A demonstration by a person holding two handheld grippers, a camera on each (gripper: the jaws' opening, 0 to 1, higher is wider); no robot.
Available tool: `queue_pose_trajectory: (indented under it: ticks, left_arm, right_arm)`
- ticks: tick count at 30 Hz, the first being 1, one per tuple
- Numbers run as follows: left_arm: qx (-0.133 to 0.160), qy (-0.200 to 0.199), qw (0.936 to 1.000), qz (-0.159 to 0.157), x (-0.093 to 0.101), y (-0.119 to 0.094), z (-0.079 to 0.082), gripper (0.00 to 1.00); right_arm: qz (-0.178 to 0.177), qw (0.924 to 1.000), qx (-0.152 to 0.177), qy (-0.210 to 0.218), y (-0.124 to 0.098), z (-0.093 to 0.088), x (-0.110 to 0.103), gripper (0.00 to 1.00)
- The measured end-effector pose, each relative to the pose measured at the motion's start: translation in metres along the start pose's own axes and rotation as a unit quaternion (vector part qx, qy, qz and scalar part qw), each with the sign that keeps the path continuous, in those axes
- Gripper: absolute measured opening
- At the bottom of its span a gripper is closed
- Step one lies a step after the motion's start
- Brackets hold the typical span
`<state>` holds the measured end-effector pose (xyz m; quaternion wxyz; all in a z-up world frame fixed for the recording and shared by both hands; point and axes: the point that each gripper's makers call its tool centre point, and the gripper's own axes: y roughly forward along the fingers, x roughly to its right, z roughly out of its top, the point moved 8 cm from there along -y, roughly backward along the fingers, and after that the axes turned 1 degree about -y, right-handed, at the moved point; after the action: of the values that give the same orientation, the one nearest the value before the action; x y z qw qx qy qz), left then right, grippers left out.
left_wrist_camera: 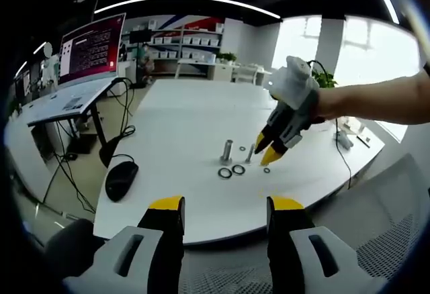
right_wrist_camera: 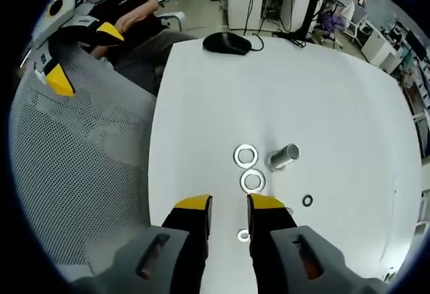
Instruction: Place the washer onto the threaded stud by aligning its center hole with the stud, sliding it down to the base, and recovering from edge contact or off-axis alignment until the washer reaches the visible bottom stop.
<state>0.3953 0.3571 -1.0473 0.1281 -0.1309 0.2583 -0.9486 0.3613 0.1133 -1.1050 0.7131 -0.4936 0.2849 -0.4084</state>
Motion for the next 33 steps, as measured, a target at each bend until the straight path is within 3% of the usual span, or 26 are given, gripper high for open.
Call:
queue_pose_trajectory:
  ticks: [21,33]
  left_arm:
    - [0.01,-0.008,0.9999,0.002,0.002,-0.001,0.002,0.46]
    - [0.01,-0.008,0.9999,0.002,0.002,0.0,0.003,0.45]
  right_arm:
    - [-0.006,0.9954,-0.09,-0.03,0.053,-0.001,0.024,0.29]
    - [-0.002,0.9956,-0.091,-0.02,0.059,0.0,0.027,0.28]
